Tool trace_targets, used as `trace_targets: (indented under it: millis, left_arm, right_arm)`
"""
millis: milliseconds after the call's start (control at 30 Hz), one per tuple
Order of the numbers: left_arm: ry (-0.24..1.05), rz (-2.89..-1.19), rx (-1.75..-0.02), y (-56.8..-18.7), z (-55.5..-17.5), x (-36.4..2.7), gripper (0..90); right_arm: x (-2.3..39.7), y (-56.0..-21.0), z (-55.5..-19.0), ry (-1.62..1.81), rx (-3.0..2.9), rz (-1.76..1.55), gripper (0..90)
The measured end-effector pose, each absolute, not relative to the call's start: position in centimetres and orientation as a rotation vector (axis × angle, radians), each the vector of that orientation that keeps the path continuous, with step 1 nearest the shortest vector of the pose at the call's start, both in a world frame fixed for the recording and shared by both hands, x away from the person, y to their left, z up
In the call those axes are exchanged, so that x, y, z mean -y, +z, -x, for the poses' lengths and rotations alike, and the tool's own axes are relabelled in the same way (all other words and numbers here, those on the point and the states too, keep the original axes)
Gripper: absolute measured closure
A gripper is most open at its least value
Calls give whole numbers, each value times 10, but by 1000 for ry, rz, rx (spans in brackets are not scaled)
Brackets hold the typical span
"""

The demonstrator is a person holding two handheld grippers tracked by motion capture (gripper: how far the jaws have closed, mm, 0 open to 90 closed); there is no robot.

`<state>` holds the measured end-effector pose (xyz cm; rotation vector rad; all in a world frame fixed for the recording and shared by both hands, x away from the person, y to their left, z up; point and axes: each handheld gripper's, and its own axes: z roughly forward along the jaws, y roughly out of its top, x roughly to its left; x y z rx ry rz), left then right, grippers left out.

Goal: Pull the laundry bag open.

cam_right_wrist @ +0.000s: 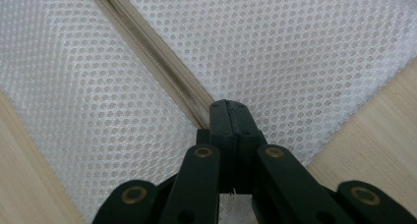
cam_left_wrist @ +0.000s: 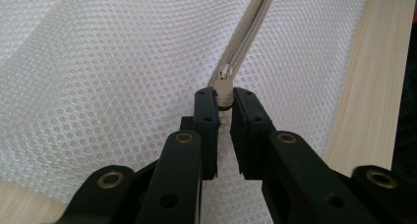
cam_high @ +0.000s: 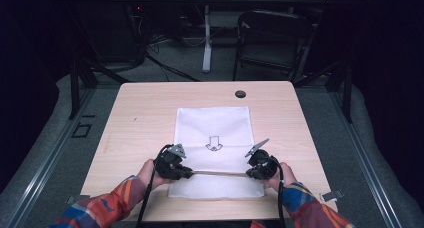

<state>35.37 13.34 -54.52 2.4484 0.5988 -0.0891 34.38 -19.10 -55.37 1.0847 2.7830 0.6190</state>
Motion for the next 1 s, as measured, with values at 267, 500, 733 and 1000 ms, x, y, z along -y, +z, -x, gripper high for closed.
trace_targets:
  millis: [267, 500, 733, 1000]
  left_arm:
    - [-74, -2437, -612, -546, -351, -132, 813]
    - [-44, -2442, -595, -545, -349, -133, 816]
    - [-51, -2452, -594, -545, -346, -136, 817]
    - [-19, -2444, -672, -545, -349, -157, 817]
  right_arm:
    - [189, -554, -343, 626, -2783, -1080, 900]
    - [191, -555, -342, 652, -2771, -1083, 900]
    - [192, -555, -343, 644, -2780, -1068, 900]
    - [192, -554, -343, 645, -2789, -1074, 900]
